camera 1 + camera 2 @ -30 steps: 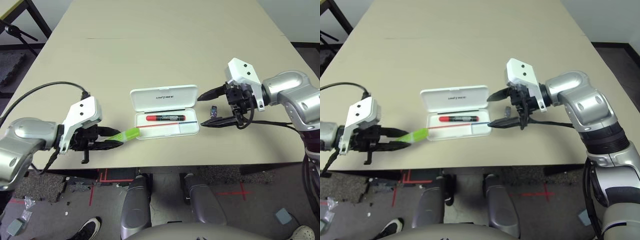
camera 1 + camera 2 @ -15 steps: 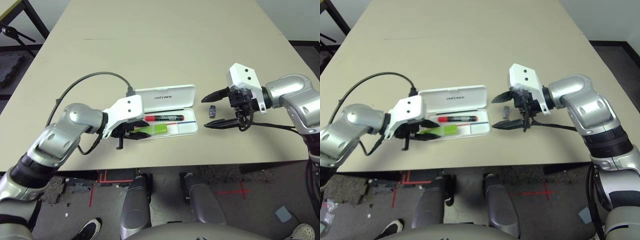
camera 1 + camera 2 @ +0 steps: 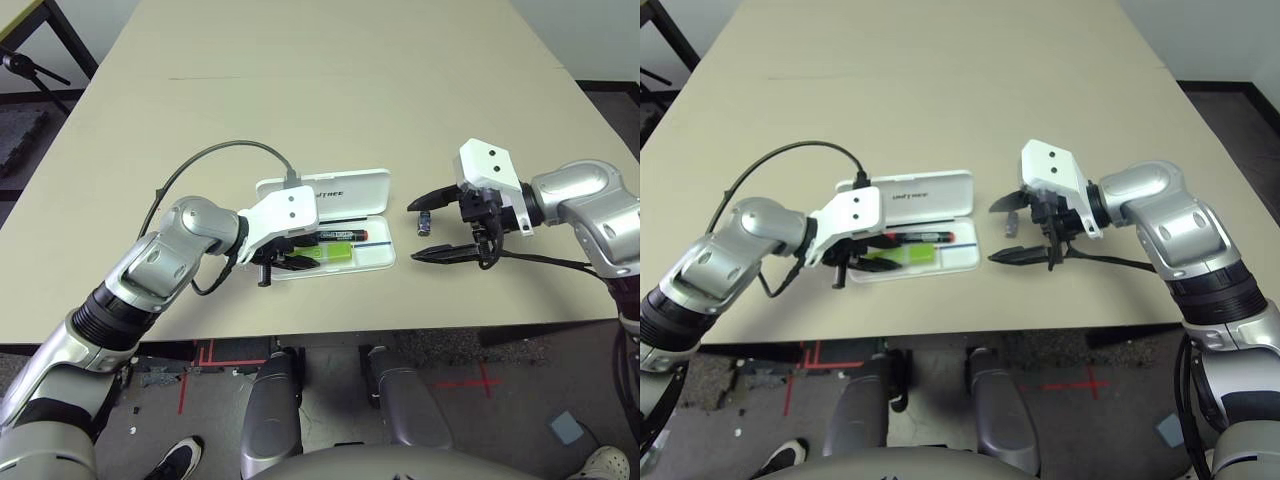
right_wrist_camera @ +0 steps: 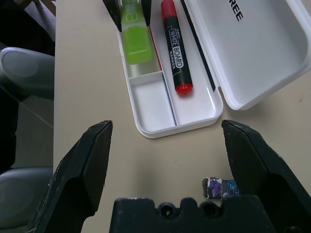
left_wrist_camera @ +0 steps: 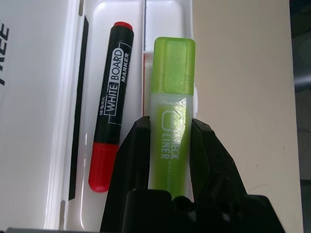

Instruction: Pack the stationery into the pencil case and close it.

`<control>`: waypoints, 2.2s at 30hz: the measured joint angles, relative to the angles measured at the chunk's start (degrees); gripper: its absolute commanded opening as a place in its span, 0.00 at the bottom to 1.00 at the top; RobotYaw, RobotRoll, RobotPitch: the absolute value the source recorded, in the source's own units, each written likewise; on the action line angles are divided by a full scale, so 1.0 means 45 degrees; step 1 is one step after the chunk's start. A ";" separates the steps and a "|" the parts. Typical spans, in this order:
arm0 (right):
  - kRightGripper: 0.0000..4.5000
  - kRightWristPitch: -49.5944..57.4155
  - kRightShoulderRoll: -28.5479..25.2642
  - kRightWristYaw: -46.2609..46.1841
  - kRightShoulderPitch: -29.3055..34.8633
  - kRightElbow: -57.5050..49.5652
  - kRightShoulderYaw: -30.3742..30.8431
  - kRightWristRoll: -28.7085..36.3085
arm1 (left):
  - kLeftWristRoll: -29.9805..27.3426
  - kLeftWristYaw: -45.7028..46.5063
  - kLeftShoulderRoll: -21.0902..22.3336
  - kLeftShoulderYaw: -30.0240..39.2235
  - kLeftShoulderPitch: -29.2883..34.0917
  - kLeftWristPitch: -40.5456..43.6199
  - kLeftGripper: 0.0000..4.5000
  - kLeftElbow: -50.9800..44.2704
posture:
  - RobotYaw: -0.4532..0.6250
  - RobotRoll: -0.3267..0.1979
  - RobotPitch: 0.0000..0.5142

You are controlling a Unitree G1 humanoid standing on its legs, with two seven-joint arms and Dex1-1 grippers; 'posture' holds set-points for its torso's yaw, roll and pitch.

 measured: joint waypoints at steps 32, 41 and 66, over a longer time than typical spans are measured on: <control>1.00 0.3262 -0.0513 -0.2844 0.0496 0.0215 -0.2413 0.0492 | -0.2979 -0.0367 0.3259 0.5528 0.2004 0.0311 1.00 -0.2456 | 0.33 0.62 0.37; 1.00 0.9593 0.3112 -0.9076 -0.0253 -0.1938 -0.3519 0.0235 | -0.2842 -0.0128 0.2823 0.4851 0.1887 -0.0031 1.00 -0.2131 | 0.31 0.62 0.33; 1.00 1.3133 0.8142 -1.4931 0.1381 -0.4138 -0.4353 -0.1619 | -0.2412 0.0177 0.2247 0.4125 0.1550 -0.0567 1.00 -0.1733 | 0.30 0.62 0.31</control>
